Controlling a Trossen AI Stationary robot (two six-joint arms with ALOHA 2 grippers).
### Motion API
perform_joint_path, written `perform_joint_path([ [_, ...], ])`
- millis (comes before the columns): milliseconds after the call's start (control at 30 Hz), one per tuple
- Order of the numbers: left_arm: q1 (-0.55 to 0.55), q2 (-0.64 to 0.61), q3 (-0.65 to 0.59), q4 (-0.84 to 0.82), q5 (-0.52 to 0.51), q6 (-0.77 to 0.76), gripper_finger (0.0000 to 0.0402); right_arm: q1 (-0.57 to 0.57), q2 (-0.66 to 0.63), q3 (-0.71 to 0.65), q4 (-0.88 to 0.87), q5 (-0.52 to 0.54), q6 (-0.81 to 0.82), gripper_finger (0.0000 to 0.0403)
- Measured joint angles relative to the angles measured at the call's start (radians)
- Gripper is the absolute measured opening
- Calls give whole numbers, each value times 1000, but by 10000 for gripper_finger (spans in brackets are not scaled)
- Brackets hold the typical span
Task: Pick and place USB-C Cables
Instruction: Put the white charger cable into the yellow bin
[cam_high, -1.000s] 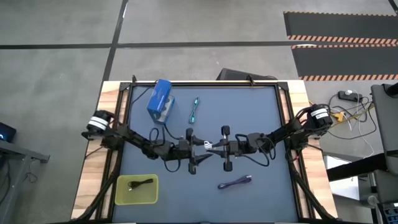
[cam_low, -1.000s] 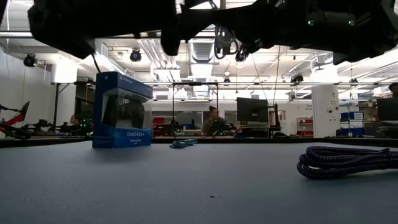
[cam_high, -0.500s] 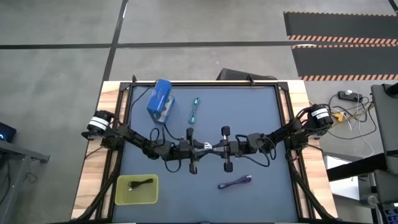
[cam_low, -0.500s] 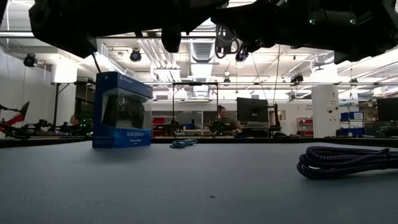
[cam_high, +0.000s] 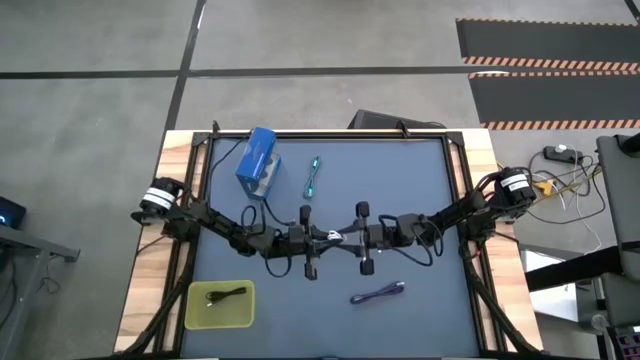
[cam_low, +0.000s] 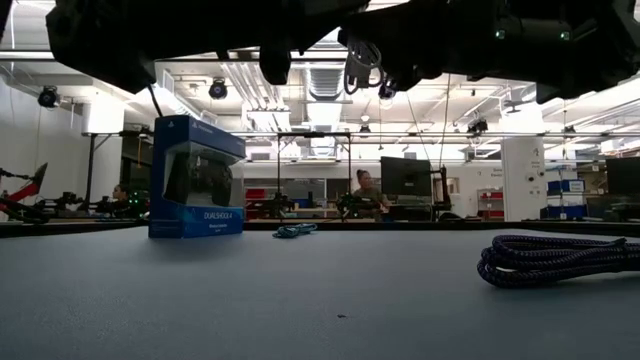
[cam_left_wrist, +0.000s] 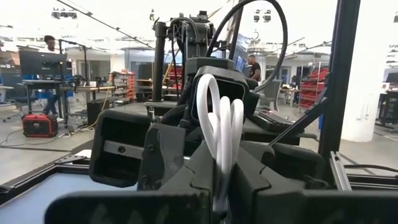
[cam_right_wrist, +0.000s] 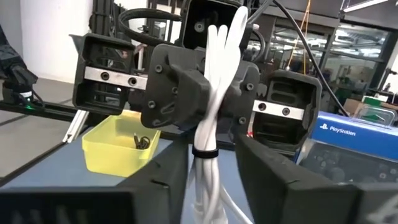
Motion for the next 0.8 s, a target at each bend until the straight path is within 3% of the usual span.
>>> perform_joint_path([
  [233,0,-2,3,-23,0,-1,3,2,-37,0,-42,-1,36,196],
  [500,-21,-27,43,-199,-67,-52,3,2,-266,0,-415,-2,38,212],
  [633,-51,-95,96,-488,-89,-85,3,2,-434,0,-667,-3,38,209],
  [800,-75,-182,223,-1071,-110,-258,3,2,-603,0,-883,0,78,207],
])
